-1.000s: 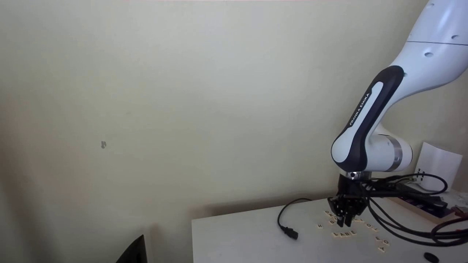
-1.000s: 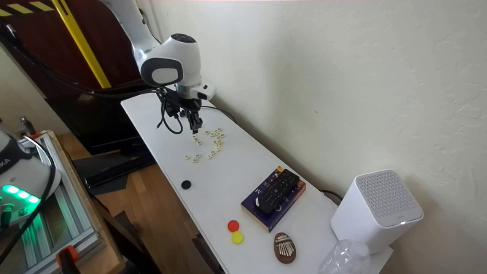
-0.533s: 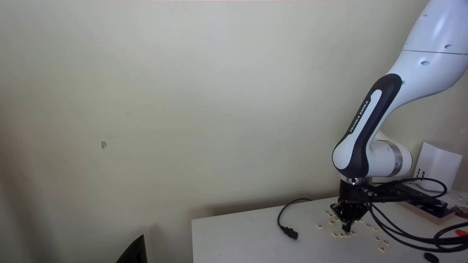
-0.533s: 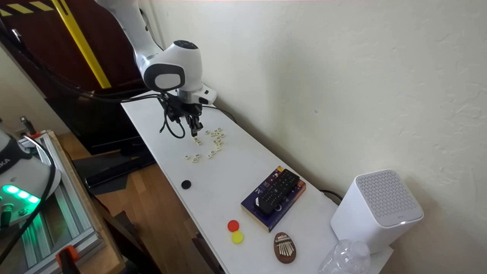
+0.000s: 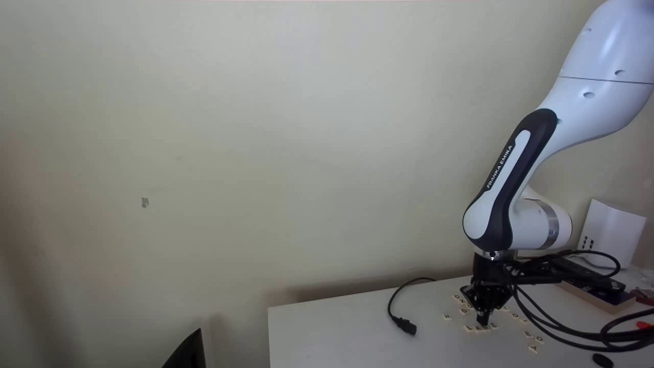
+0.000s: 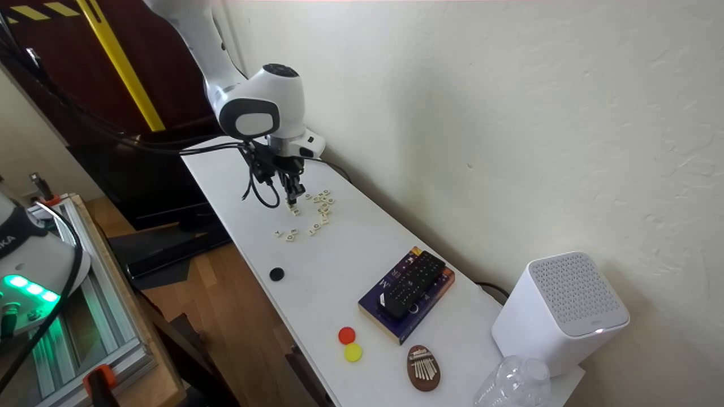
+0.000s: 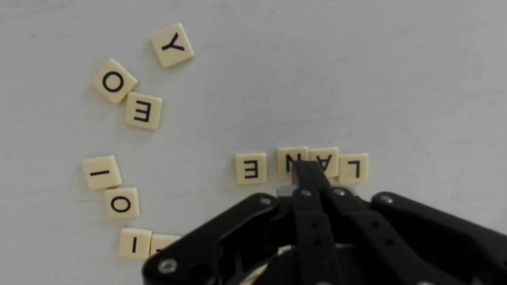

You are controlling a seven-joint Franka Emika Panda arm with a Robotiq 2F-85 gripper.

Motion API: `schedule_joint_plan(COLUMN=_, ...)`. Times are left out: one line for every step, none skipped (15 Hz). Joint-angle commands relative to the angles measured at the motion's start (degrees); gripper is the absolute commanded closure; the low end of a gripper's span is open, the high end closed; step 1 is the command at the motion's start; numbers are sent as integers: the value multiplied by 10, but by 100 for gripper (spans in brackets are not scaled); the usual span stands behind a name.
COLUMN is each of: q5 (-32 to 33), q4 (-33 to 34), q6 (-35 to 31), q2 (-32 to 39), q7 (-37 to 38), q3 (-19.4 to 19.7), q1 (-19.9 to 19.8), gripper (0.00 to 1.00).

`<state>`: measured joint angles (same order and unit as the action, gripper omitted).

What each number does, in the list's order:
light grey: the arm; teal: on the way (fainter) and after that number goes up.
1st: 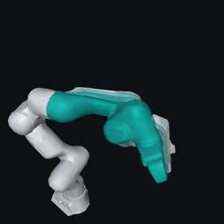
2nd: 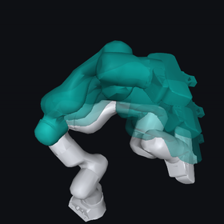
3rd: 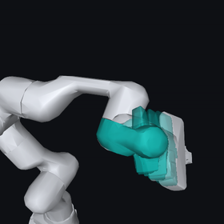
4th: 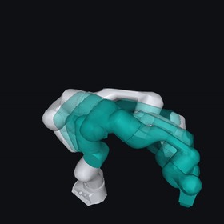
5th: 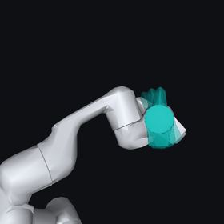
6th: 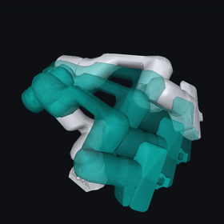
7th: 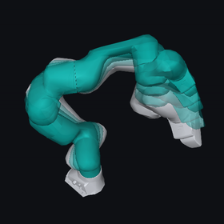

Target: Arrange the letter tiles

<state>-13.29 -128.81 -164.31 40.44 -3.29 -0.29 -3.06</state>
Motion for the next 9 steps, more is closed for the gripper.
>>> schedule_joint_plan(q5=22, q4=20, q6=10, q2=18, q7=12, q3=-7, q1=-11, gripper=100)
schedule_joint_plan(q5=23, q4=21, q6=11, q2=20, q7=12, q3=-6, q1=-10, gripper=100)
schedule_joint_plan(q5=24, q4=22, q6=11, q2=21, q7=12, q3=-6, q1=-10, gripper=100)
schedule_joint_plan(q5=23, q4=24, q6=11, q2=23, q7=12, q3=-6, q1=-10, gripper=100)
schedule_joint_plan(q5=23, q4=24, q6=8, q2=24, q7=13, q3=-6, q1=-10, gripper=100)
schedule_joint_plan(q5=23, q4=24, q6=5, q2=24, q7=14, q3=-5, q1=-9, gripper=100)
schedule_joint_plan(q5=22, q4=24, q6=-1, q2=25, q7=16, q3=-4, q1=-8, gripper=100)
schedule_joint_plan(q5=21, q4=24, q6=-6, q2=25, q7=17, q3=-4, q1=-8, gripper=100)
schedule_joint_plan(q5=19, q4=24, q6=-12, q2=26, q7=18, q3=-5, q1=-9, gripper=100)
